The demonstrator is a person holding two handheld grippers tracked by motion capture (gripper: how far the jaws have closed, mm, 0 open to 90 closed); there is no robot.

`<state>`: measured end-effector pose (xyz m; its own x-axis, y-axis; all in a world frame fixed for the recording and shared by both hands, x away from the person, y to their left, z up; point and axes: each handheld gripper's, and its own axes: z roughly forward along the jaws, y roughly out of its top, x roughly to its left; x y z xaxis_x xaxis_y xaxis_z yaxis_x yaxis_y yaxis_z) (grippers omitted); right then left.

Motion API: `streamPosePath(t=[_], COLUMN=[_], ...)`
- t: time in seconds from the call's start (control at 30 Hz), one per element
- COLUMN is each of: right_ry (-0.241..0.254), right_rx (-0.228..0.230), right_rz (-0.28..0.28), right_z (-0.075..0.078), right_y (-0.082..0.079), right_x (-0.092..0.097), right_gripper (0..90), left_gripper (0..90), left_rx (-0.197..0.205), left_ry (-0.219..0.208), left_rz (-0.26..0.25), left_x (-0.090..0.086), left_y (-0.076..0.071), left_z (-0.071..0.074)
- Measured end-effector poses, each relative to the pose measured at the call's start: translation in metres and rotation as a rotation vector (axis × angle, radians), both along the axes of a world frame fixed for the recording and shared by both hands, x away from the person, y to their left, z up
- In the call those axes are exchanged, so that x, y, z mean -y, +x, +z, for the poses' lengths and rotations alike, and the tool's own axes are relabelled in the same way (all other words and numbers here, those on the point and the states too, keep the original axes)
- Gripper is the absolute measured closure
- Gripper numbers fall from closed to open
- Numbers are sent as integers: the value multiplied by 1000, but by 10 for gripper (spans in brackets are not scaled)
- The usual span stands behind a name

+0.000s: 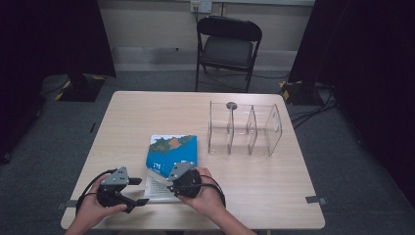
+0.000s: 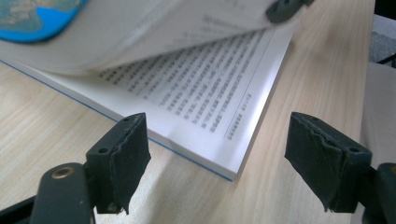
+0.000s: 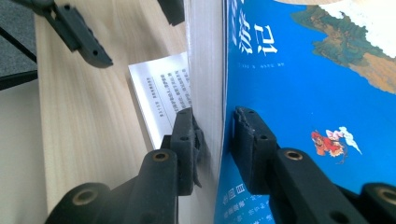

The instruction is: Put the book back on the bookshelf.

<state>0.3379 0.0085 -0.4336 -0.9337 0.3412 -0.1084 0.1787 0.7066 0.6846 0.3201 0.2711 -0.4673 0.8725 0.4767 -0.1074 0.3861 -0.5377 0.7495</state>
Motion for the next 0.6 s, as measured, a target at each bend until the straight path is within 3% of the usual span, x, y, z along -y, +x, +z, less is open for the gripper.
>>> streamPosePath(t=[0.5,0.53,0.6], right_ry=[-6,-6,-5], right_rx=[-49,-51,-51], right_rz=[-32,-30,-34], right_z=[34,35,39], right_y=[15,16,17], right_x=[1,1,0], right_gripper=[727,727,730], left_gripper=[212,211,211], left_rx=[-30,-27,-28], left_ry=[26,47,28], left_rz=[-3,-9,8], left_x=[-1,-1,1], left_y=[-6,-6,-7], left_z=[-10,-11,-13])
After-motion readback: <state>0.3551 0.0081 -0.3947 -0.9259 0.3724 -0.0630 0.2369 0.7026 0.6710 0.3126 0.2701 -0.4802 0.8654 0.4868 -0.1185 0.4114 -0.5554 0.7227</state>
